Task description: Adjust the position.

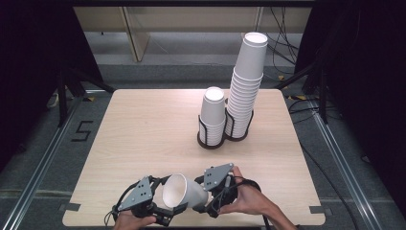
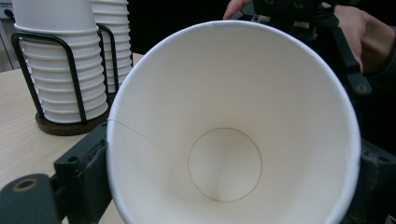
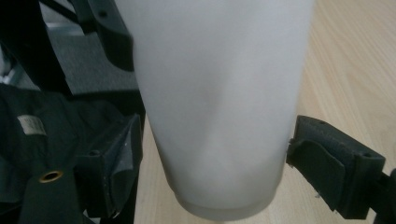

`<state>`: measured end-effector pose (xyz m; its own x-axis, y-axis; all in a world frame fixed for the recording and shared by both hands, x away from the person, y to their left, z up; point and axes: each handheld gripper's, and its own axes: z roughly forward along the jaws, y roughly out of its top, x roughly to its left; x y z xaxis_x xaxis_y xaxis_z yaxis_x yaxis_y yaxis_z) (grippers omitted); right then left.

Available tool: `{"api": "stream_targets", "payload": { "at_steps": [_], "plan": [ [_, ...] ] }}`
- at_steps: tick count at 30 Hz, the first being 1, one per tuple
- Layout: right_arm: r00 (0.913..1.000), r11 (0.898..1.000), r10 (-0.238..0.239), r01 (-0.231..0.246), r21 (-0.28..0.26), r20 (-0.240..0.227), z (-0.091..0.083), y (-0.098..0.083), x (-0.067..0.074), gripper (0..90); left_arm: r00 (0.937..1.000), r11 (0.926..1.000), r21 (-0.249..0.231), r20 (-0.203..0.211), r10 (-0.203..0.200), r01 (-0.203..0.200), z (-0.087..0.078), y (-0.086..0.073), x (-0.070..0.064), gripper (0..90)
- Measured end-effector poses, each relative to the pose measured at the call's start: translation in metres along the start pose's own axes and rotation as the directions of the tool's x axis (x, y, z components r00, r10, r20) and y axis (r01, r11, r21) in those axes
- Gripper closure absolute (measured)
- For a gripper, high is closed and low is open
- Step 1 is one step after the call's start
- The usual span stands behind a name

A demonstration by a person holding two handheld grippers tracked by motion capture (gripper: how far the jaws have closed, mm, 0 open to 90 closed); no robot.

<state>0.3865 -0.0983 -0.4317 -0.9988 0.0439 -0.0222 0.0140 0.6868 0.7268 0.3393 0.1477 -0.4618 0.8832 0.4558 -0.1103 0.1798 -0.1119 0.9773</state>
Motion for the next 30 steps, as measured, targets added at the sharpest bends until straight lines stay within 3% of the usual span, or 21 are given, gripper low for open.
{"api": "stream_targets", "payload": {
  "at_steps": [3, 5, 7, 8, 9, 10, 11, 14, 17, 24, 30],
  "plan": [
    [0.9998, 0.999, -0.016, 0.016, 0.031, 0.010, 0.009, 0.000, 0.003, 22.4, 1.0000, 1.0000, -0.002, 0.002, 0.003, -0.003, 0.004, -0.001, -0.002, 8.2],
    [0.9997, 0.999, -0.020, 0.020, 0.033, 0.014, 0.010, 0.000, 0.003, 22.6, 1.0000, 1.0000, 0.007, -0.004, 0.005, -0.005, 0.003, -0.001, -0.002, 7.4],
    [0.9998, 1.000, -0.015, 0.015, 0.009, 0.010, 0.012, -0.001, 0.002, 22.9, 0.9999, 0.9997, -0.022, -0.015, -0.009, 0.009, 0.004, -0.003, -0.002, 5.1],
    [0.9999, 1.000, 0.007, -0.007, -0.022, -0.009, 0.013, -0.002, 0.003, 23.0, 0.9991, 0.9976, -0.057, -0.009, -0.041, 0.041, 0.005, -0.003, -0.002, 4.7],
    [0.9999, 1.000, 0.007, -0.007, -0.022, -0.009, 0.013, -0.002, 0.003, 23.0, 0.9991, 0.9976, -0.057, -0.009, -0.041, 0.041, 0.005, -0.003, -0.002, 4.2],
    [0.9984, 0.995, 0.039, -0.043, -0.094, -0.042, 0.014, -0.003, 0.002, 23.2, 0.9988, 0.9959, -0.077, -0.011, -0.048, 0.047, 0.005, -0.003, -0.002, 4.5],
    [0.9973, 0.991, 0.047, -0.054, -0.123, -0.056, 0.014, -0.003, 0.001, 23.3, 0.9988, 0.9959, -0.077, -0.011, -0.048, 0.047, 0.005, -0.003, -0.002, 4.9],
    [0.9958, 0.984, 0.058, -0.069, -0.167, -0.071, 0.014, -0.003, 0.001, 23.3, 0.9988, 0.9944, -0.096, -0.021, -0.044, 0.042, 0.002, 0.000, -0.003, 3.9],
    [0.9946, 0.981, 0.068, -0.081, -0.177, -0.078, 0.015, -0.004, 0.000, 23.2, 0.9986, 0.9925, -0.114, -0.022, -0.048, 0.045, 0.001, 0.000, -0.003, 5.8],
    [0.9907, 0.976, 0.087, -0.106, -0.188, -0.104, 0.022, -0.007, 0.001, 22.9, 0.9992, 0.9939, -0.105, -0.018, -0.035, 0.033, 0.001, 0.000, -0.004, 10.6],
    [0.9896, 0.974, 0.108, -0.125, -0.187, -0.095, 0.023, -0.008, 0.000, 22.6, 0.9991, 0.9951, -0.098, -0.039, -0.017, 0.014, 0.000, 0.001, -0.004, 12.0]
  ]
}}
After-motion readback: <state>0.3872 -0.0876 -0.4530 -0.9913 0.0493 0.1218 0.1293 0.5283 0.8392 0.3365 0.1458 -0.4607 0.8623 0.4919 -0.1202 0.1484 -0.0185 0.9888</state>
